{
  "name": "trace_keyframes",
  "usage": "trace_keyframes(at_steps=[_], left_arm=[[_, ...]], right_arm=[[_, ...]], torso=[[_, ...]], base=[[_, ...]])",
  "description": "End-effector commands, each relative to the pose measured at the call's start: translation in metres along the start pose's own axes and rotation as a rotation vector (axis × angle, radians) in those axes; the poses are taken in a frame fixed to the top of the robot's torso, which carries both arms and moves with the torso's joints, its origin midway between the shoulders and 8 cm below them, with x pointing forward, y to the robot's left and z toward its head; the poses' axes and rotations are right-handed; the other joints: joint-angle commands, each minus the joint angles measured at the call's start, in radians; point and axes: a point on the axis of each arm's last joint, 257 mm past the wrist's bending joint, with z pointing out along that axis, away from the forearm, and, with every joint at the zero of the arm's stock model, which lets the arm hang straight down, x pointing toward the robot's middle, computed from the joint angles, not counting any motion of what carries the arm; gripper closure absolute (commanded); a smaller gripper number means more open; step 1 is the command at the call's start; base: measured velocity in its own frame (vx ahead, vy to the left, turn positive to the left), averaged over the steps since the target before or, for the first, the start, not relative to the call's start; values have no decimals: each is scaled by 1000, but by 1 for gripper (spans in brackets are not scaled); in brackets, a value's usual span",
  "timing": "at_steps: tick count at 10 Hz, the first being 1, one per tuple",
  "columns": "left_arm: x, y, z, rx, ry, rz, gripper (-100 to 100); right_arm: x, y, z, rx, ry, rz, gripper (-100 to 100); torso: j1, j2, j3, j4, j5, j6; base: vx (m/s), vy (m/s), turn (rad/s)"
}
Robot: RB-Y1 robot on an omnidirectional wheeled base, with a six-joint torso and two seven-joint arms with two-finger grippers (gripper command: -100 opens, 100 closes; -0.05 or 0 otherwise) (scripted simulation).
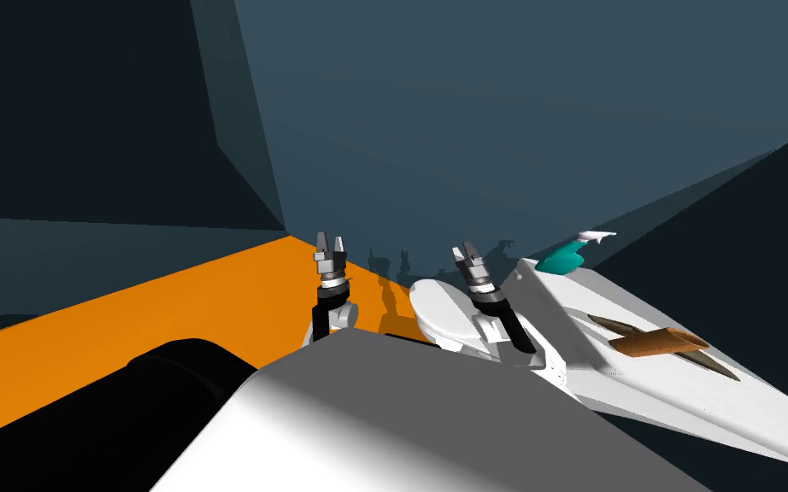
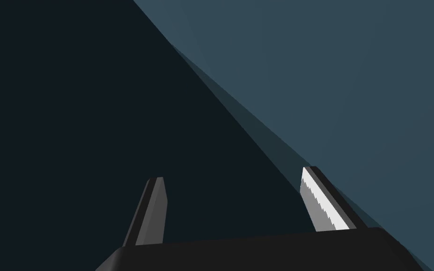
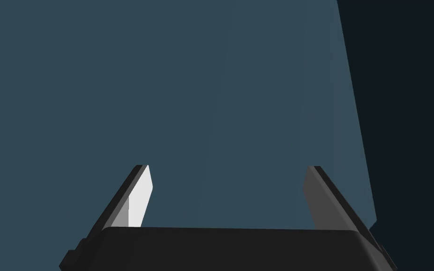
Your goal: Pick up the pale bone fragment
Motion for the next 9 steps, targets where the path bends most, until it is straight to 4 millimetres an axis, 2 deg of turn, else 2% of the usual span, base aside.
trace_keyframes(at_steps=[1,2,5,6,7,8,9], left_arm=[[0,0,0,0,0,0,0],[0,0,0,0,0,0,0],[0,0,0,0,0,0,0],[0,0,0,0,0,0,0],[0,0,0,0,0,0,0],[0,0,0,0,0,0,0],[0,0,0,0,0,0,0]], right_arm=[[13,-12,-1,9,65,-30,-100],[13,-21,-5,29,67,-33,-100],[34,-48,-14,55,179,-95,-100],[32,-56,-18,75,187,-104,-100],[42,-65,-23,77,241,-136,-100],[38,-75,-29,103,251,-149,-100],[47,-81,-35,100,309,-187,-100]], torso=[[0,0,0,0,0,0],[0,0,0,0,0,0],[-4,3,2,1,-1,0],[-3,2,1,1,-1,0],[-4,3,2,1,-1,0],[-4,3,2,1,-1,0],[-5,4,2,1,-1,0]], base=[[55,159,85],[53,112,63],[37,109,107],[39,108,68],[32,111,149],[25,98,52],[42,145,100]])
